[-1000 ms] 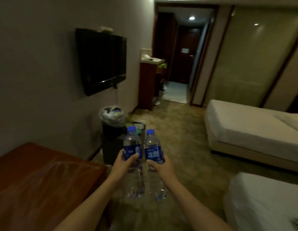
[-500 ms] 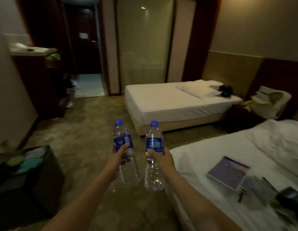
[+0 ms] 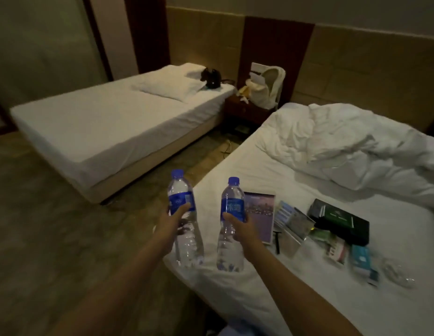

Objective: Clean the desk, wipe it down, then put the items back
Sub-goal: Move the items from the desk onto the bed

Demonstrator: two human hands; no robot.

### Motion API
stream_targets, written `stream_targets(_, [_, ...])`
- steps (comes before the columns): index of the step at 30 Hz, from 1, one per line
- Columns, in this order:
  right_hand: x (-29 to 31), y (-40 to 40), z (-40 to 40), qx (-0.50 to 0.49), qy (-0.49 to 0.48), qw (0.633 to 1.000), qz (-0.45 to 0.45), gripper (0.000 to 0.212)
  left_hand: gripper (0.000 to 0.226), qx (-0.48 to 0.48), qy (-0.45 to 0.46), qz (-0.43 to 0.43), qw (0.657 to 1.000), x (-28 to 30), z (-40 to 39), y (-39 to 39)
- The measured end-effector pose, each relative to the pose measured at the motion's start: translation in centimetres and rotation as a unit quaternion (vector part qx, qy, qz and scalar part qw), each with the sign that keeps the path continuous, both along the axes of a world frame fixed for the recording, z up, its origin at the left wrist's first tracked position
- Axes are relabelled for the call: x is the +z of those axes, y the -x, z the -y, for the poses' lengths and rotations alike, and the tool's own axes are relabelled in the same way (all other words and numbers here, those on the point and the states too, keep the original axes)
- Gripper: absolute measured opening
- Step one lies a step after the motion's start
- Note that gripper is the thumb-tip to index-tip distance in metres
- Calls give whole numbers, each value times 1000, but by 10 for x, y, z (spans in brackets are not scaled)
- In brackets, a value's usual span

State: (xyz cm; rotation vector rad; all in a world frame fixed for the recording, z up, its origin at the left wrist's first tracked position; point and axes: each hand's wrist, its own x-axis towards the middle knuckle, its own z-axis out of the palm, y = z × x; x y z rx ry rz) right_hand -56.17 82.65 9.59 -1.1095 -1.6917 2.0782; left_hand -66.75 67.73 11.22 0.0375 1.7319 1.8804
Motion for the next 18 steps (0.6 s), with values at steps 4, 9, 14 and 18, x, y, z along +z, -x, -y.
stream_targets(4, [-26,53,-57,-47,61,997,-3,35,48,-60,30,14,998,-26,-63,62])
stream_targets(9, [-70,109,-105,-84,96,989,67,42,39,-106,104,56,987,-64,-123,127])
stream_targets(14, [-118,142,-128,-73,115,981,139,29,39,-128,179,81,972,-111,-153,171])
stream_targets(18, [-163,170,-140,-88,118,972,181,46,38,-185,229,113,949,-158,-176,210])
